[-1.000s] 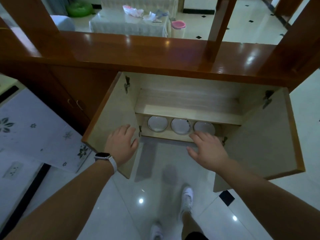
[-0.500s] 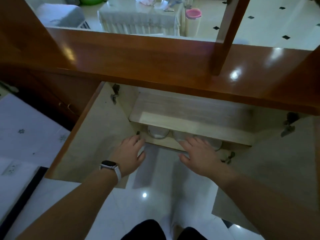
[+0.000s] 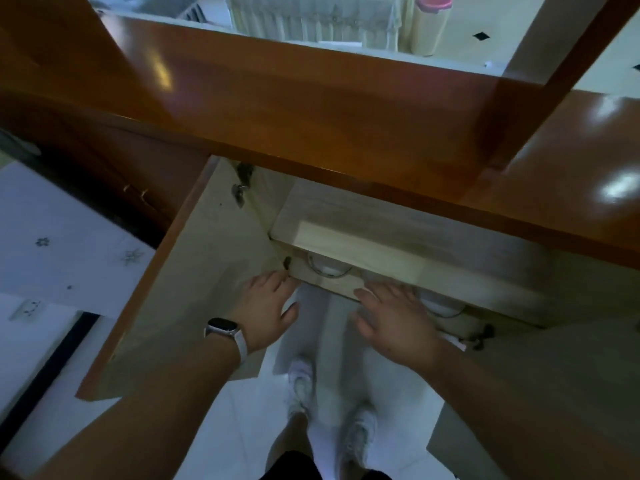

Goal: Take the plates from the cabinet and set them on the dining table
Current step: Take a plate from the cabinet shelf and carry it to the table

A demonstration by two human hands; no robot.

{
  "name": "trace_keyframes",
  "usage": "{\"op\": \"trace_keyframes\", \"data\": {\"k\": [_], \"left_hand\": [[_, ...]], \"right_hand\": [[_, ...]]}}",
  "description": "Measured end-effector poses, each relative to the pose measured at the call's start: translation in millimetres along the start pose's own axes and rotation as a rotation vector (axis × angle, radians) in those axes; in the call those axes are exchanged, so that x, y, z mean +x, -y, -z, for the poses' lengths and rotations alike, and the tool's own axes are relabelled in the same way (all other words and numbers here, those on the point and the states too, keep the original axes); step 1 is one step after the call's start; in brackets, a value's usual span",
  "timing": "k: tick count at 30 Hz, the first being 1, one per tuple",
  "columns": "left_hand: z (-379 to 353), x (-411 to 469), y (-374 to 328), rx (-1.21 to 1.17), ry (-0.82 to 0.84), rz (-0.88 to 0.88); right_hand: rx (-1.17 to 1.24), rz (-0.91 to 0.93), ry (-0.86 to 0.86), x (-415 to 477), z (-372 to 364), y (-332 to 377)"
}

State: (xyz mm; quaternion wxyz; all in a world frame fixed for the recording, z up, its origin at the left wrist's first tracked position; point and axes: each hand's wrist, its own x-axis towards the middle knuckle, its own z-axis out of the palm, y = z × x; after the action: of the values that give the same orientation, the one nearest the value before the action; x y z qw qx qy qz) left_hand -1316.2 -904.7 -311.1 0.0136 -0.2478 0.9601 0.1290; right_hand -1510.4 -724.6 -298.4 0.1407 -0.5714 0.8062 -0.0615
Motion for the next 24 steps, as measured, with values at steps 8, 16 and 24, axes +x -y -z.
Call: {"op": "trace_keyframes", "data": {"k": [8, 16, 24], "left_hand": [[-95.1, 44.8, 38.9, -0.010, -0.002, -0.080], [-183.8, 80.4, 87.0, 0.039, -0.003, -0.078], [-277.3, 126.2, 134.7, 0.112, -0.043, -0.193]], "right_hand": [[0.092, 0.004, -0.048, 46.9, -78.5, -27.9], [0.078, 0.010, -0.023, 113.8, -177.3, -56.6], [-0.059, 0.037, 0.015, 178.8, -277.7, -95.3]]}}
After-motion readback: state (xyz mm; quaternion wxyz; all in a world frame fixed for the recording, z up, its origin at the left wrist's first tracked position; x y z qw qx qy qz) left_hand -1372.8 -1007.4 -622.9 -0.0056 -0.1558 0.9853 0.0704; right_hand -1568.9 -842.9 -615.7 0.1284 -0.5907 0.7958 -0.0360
